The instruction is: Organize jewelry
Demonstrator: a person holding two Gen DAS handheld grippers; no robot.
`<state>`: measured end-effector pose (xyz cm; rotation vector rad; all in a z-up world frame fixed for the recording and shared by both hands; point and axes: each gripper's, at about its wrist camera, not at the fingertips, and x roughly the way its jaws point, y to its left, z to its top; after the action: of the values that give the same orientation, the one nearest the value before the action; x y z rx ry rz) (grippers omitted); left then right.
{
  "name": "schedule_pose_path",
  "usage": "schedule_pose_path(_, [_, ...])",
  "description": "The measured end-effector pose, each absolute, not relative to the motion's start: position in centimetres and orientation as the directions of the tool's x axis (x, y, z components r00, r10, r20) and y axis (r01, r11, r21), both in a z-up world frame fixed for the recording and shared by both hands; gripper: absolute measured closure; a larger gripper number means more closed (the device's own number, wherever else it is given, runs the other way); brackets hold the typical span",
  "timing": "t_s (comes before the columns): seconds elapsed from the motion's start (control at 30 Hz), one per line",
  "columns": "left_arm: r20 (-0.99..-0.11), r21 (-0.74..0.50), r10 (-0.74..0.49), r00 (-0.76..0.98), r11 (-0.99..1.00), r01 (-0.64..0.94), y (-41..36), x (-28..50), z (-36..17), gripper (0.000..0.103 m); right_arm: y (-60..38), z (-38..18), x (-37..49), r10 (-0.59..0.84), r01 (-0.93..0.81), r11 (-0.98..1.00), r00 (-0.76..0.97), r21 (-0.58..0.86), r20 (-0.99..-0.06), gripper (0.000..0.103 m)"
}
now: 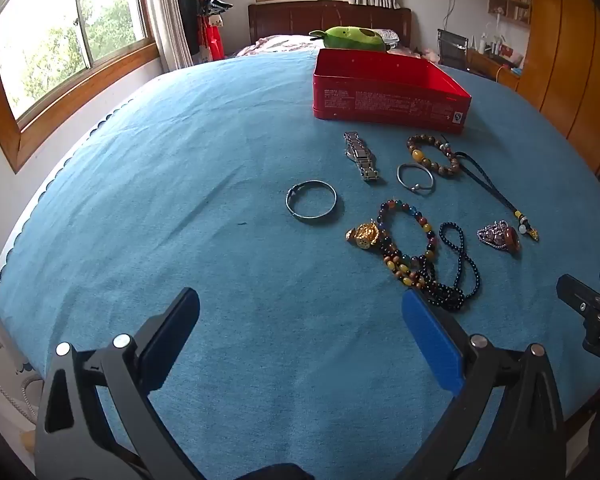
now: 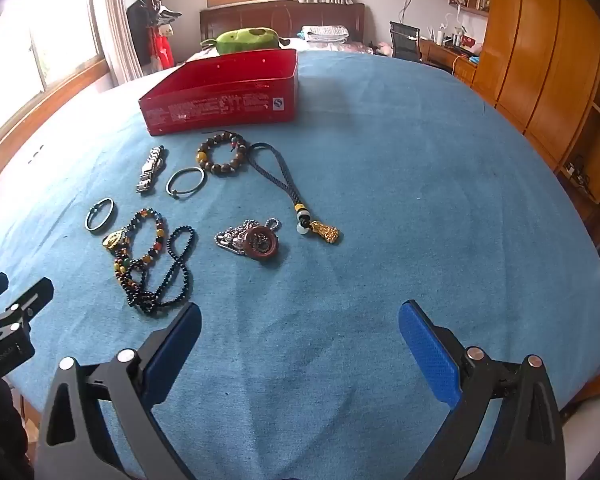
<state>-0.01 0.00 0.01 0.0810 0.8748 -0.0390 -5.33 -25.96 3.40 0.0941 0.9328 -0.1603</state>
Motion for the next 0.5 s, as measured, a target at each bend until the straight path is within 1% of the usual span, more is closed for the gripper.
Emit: schedule_pose_path(0.5, [-0.768, 0.055, 0.0, 0.64, 0.996, 0.067, 0.01, -0.01, 0.01, 0.003, -25.92, 3.36, -5.19, -0.094, 0.178, 0.984, 0.583, 0.014, -0.807, 0.004])
